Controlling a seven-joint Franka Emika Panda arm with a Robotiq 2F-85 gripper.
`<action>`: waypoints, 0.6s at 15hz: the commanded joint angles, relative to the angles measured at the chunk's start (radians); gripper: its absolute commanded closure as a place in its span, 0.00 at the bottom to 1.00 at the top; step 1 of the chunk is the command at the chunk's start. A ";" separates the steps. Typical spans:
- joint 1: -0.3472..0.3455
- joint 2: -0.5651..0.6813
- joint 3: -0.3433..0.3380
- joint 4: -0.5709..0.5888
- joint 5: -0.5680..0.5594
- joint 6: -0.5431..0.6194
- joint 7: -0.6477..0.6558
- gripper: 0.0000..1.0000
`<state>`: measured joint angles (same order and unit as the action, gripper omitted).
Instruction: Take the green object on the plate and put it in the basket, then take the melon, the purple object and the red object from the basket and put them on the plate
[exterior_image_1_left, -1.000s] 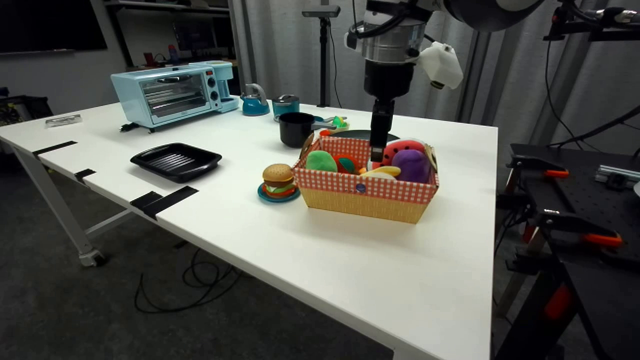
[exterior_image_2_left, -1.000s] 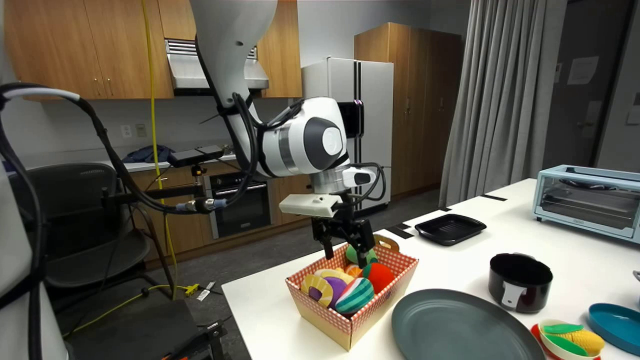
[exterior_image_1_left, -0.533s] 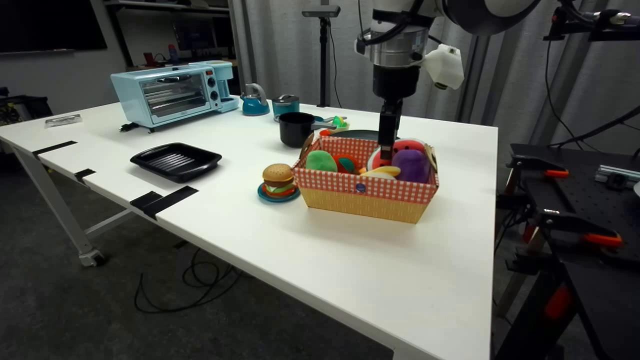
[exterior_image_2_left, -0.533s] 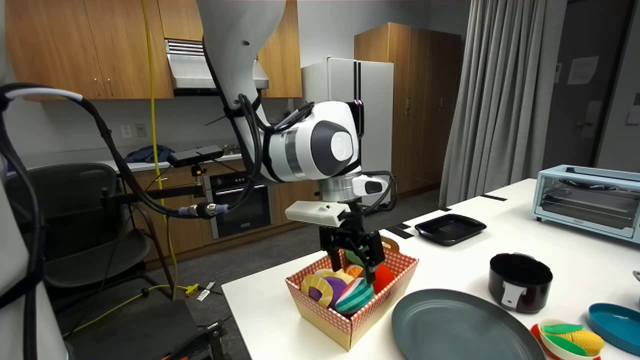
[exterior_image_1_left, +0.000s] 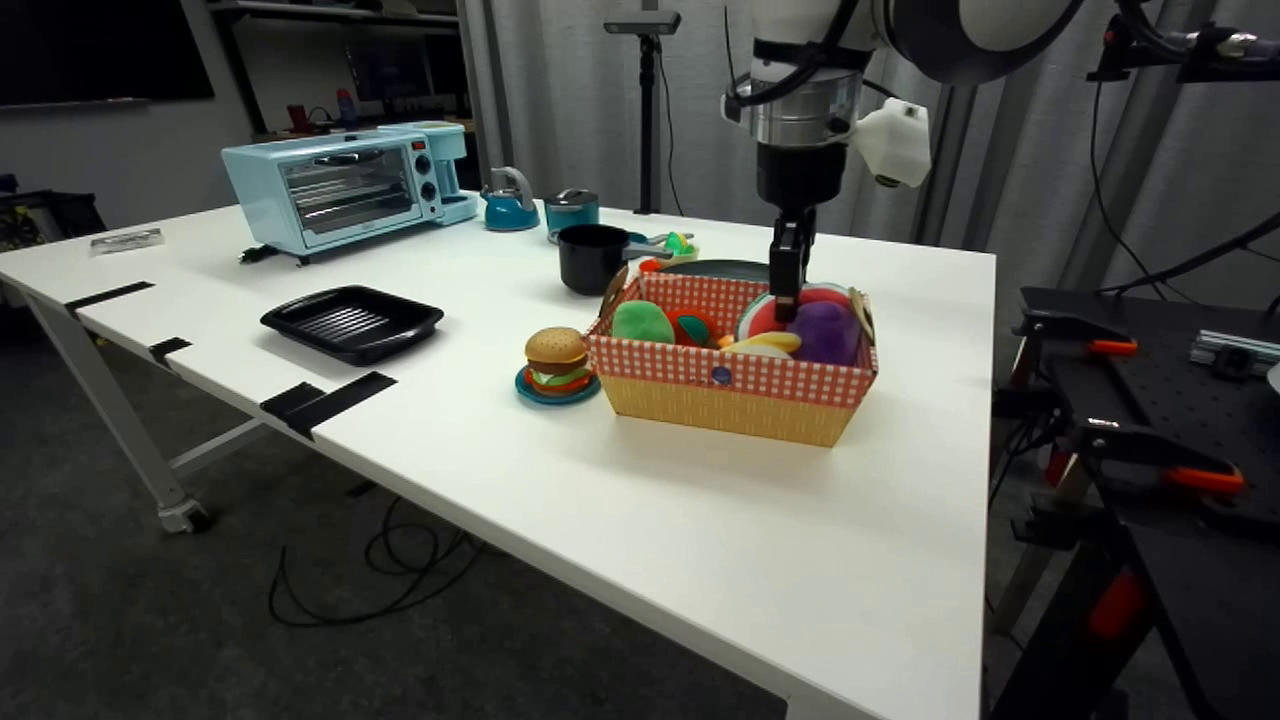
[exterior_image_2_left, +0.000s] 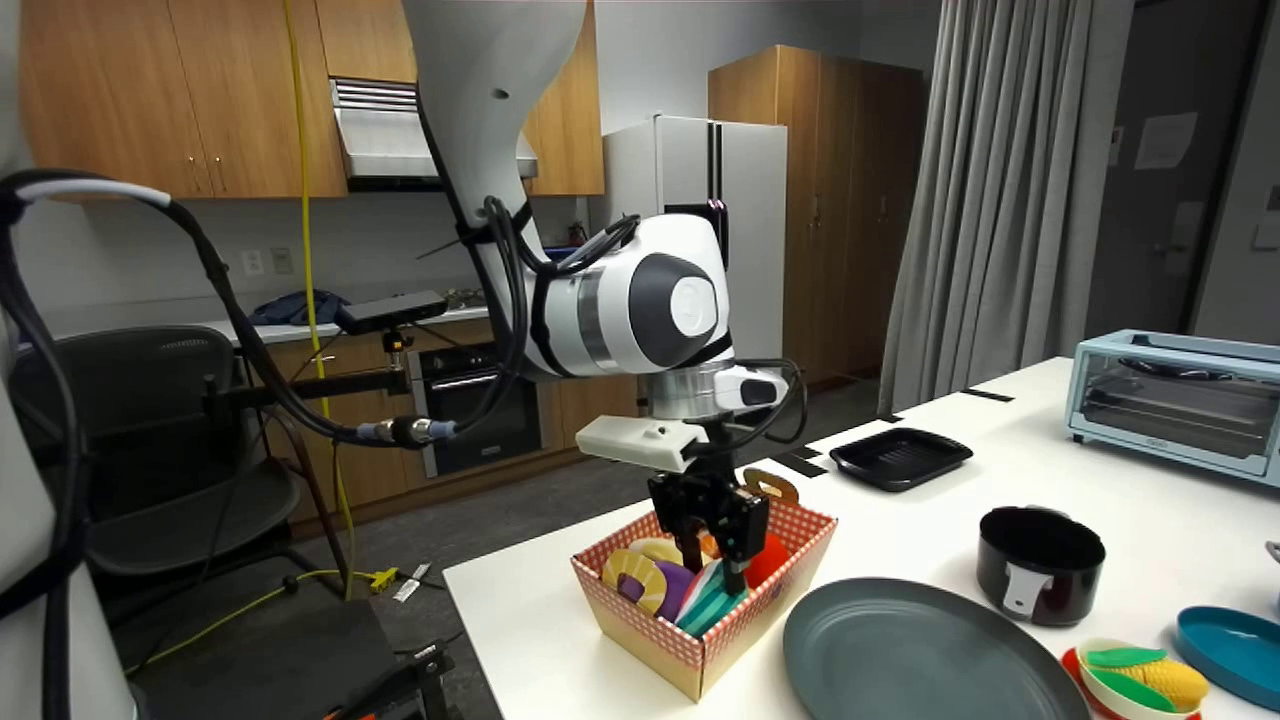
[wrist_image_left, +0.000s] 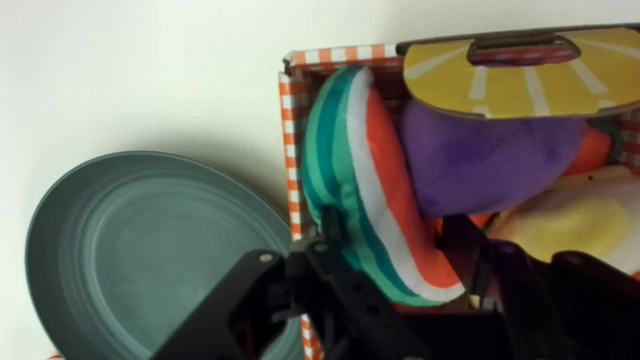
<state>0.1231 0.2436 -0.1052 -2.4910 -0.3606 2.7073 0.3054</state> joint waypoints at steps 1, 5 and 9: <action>-0.009 0.007 -0.010 0.012 0.001 -0.026 -0.013 0.76; -0.008 0.004 -0.017 0.016 0.002 -0.023 -0.011 0.99; -0.009 -0.032 -0.007 0.021 0.025 -0.034 -0.011 0.98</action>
<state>0.1224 0.2494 -0.1195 -2.4788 -0.3606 2.7073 0.3055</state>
